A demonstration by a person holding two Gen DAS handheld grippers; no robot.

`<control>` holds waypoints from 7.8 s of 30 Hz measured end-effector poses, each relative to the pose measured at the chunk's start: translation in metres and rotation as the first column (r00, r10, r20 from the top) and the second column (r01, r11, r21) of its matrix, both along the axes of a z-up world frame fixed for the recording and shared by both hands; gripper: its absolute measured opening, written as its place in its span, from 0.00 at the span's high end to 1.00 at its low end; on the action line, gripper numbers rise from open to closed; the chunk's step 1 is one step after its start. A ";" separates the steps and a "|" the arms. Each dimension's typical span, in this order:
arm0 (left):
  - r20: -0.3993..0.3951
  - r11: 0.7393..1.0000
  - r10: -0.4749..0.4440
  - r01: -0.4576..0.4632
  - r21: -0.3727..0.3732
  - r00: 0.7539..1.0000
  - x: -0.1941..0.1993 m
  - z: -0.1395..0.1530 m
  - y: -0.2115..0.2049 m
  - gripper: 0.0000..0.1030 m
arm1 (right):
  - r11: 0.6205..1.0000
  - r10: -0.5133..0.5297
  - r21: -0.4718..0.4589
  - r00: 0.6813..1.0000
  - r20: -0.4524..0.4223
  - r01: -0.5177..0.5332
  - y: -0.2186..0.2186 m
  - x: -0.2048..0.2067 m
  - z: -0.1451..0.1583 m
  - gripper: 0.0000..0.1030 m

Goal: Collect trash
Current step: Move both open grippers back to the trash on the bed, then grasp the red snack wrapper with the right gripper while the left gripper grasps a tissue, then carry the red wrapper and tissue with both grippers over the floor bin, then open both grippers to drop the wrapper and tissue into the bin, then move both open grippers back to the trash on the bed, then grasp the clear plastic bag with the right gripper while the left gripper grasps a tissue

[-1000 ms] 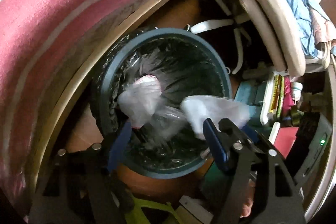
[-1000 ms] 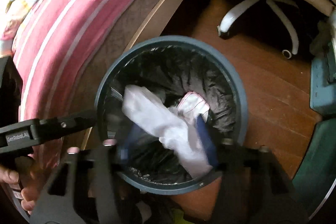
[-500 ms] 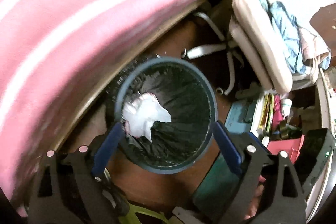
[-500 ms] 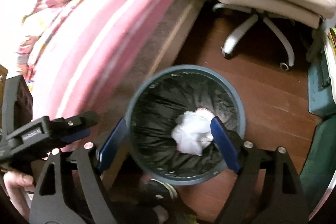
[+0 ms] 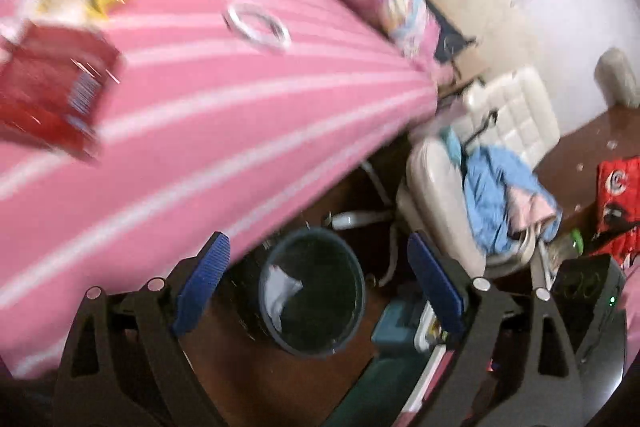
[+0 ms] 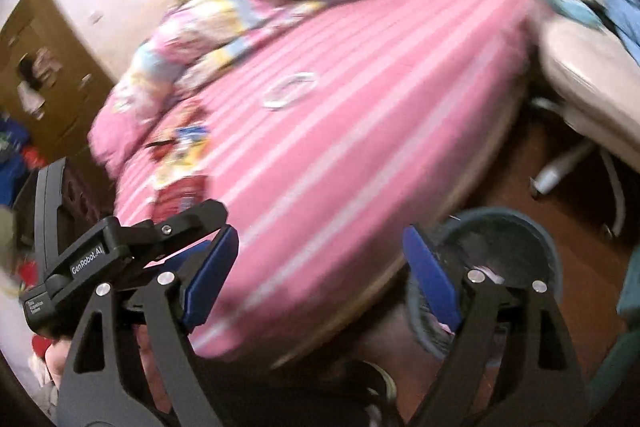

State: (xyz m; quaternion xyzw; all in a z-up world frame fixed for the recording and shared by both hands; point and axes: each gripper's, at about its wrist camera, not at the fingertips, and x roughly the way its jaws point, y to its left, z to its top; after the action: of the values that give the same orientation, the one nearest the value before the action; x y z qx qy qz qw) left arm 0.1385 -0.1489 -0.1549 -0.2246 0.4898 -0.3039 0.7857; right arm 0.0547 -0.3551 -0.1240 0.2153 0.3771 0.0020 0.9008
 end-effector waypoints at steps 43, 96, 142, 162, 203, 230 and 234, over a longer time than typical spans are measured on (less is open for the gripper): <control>-0.145 0.958 0.284 -0.286 0.012 0.948 0.163 -0.057 0.238 0.15 | 0.939 0.269 -0.160 0.939 -0.214 -0.305 0.224 0.198 -0.069 0.18; 0.056 0.962 0.268 -0.271 0.041 0.962 0.076 -0.007 0.211 0.99 | 0.952 0.254 -0.172 0.967 -0.014 -0.253 0.198 0.109 -0.013 0.87; -0.155 0.816 -0.414 0.441 0.373 0.897 -0.040 -0.141 -0.203 0.99 | 0.944 -0.330 -0.063 0.915 -0.233 0.325 -0.157 -0.082 -0.157 0.87; -0.274 0.749 -0.454 0.529 0.399 0.848 -0.038 -0.198 -0.246 0.51 | 0.923 -0.380 -0.098 0.842 -0.384 0.372 -0.185 -0.080 -0.223 0.61; 0.048 0.984 0.170 -0.172 0.048 0.984 0.007 -0.003 0.055 0.14 | 0.981 0.011 -0.192 1.000 0.023 -0.006 0.039 -0.001 0.008 0.12; -0.099 0.924 0.382 -0.380 0.036 0.919 0.158 -0.045 0.264 0.14 | 0.925 0.293 -0.245 0.956 -0.026 -0.290 0.224 0.193 -0.007 0.12; -0.134 0.922 0.384 -0.387 -0.002 0.914 0.169 -0.052 0.266 0.14 | 0.916 0.311 -0.253 0.950 -0.042 -0.311 0.236 0.221 -0.016 0.12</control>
State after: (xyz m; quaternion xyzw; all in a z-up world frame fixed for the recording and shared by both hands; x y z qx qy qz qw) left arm 0.3075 0.1170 -0.2068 -0.3471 0.4821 -0.1346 0.7931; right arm 0.2762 -0.1192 -0.1398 0.0345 0.4038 0.0963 0.9091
